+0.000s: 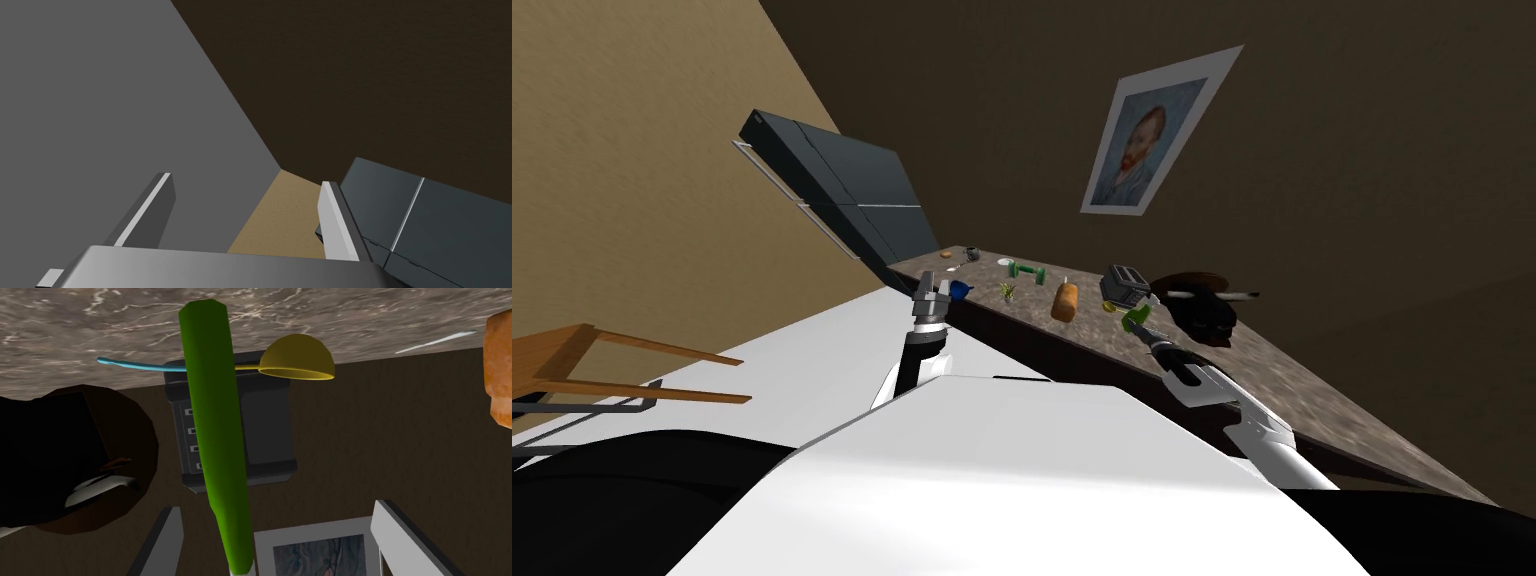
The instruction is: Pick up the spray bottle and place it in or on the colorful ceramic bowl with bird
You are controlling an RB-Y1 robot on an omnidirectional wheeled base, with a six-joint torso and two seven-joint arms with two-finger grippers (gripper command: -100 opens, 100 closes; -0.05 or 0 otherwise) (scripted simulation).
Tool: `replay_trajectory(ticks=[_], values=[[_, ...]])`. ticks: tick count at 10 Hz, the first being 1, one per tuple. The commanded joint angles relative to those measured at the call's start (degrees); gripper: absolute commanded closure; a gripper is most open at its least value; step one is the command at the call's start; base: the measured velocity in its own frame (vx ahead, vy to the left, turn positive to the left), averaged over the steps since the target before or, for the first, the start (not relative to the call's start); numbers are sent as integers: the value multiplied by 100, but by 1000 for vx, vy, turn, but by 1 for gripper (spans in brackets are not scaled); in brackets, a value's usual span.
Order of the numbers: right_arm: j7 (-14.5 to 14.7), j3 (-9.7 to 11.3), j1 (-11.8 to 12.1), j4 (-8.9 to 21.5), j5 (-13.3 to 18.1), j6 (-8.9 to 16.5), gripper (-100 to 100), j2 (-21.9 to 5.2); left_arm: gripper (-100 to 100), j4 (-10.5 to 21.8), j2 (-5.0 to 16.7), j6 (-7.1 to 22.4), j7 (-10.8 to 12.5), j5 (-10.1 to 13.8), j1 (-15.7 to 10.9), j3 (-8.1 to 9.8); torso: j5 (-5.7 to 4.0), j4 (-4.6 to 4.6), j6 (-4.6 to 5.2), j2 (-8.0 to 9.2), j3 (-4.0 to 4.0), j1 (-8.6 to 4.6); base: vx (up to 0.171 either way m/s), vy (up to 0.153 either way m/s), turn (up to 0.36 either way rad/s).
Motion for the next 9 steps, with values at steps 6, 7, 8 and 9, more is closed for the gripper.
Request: replay_trajectory(ticks=[6, 7, 8, 9], values=[[43, -46, -93, 212, 81, 150, 100, -290, 0, 0, 0, 0, 0, 0, 0, 0, 0, 3, 2, 17, 9, 7, 27, -8, 21], [43, -46, -93, 212, 81, 150, 100, -290, 0, 0, 0, 0, 0, 0, 0, 0, 1, 4, 2, 19, 11, 7, 0, -4, -17], [43, -50, -91, 214, 81, 153, 100, -292, 0, 0, 0, 0, 0, 0, -1, 0, -2, 2, -6, 15, 8, 10, 0, 0, 0], [43, -48, -92, 210, 81, 149, 100, -291, 0, 0, 0, 0, 0, 0, -1, 0, -3, 1, -3, 10, 5, 4, 0, 0, 0]])
